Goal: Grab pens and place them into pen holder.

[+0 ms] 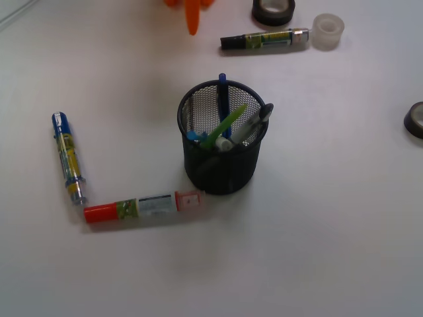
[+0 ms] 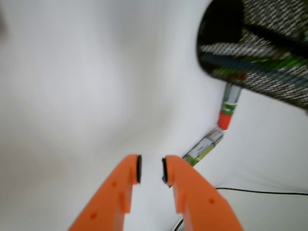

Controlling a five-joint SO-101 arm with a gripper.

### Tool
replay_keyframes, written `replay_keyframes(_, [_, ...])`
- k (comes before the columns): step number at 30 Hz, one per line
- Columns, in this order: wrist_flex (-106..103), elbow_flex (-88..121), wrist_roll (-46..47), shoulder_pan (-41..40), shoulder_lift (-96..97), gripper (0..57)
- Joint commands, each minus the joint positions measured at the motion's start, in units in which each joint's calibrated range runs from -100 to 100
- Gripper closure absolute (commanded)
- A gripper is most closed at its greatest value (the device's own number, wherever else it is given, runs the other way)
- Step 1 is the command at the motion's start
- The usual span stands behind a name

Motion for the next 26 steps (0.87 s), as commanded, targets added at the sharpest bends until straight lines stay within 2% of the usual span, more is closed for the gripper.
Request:
replay_keyframes(1, [3.9, 3.5, 0.2, -0.3, -4.9, 51.8])
replay_keyframes(10, [9.4, 15.0, 0.2, -0.4, -20.2, 51.8])
replay_keyframes(26, [10.4, 14.9, 0.3, -0.5, -20.5, 51.8])
